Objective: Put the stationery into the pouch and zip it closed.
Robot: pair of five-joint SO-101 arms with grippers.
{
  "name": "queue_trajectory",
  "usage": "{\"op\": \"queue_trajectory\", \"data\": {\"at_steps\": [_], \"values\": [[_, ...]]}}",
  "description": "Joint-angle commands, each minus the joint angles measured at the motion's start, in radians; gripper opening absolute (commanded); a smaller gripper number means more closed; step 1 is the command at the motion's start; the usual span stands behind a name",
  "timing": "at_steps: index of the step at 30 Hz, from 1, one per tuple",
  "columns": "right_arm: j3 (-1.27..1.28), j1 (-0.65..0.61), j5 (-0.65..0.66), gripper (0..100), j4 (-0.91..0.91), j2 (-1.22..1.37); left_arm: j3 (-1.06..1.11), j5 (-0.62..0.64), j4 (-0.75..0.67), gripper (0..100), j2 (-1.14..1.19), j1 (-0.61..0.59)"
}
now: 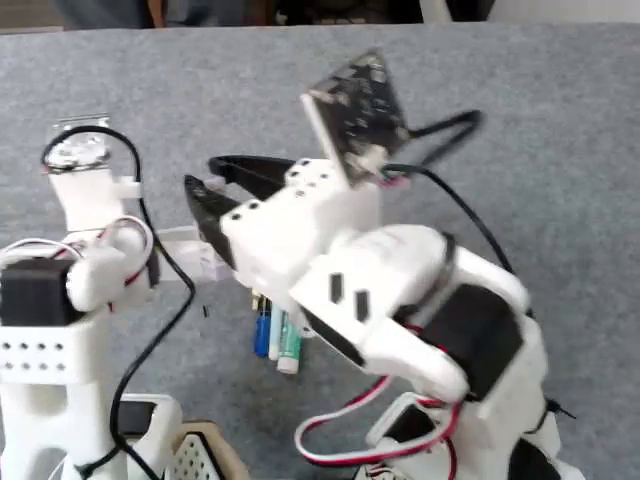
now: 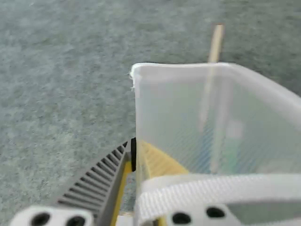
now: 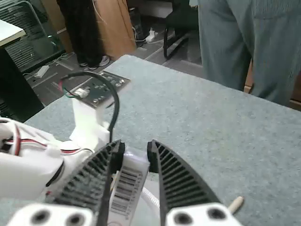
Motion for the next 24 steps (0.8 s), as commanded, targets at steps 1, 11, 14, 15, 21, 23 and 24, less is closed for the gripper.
{"op": "queue_trajectory", "data": {"at_steps": [1,11,14,15,21,23,24], "values": [[-0.018,0.009,0.052,1.2,0.041,-0.019,-0.015,0.020,0.008,3,-0.003,0.077],[0.199,0.089,0.184,1.2,-0.035,0.010,0.036,-0.043,0.006,3,0.215,-0.007],[0.242,0.089,0.267,1.2,-0.140,0.010,0.035,-0.058,0.005,3,0.269,-0.007],[0.254,0.089,0.270,1.2,-0.178,0.010,0.035,-0.058,0.003,3,0.272,-0.007],[0.331,0.089,0.241,1.2,-0.358,0.004,0.035,-0.058,0.002,3,0.261,-0.012],[0.331,0.094,0.184,1.2,-0.381,0.004,0.035,-0.058,0.002,3,0.259,-0.013],[0.332,0.094,0.164,1.2,-0.381,0.004,0.035,-0.058,0.002,3,0.259,-0.013]]}}
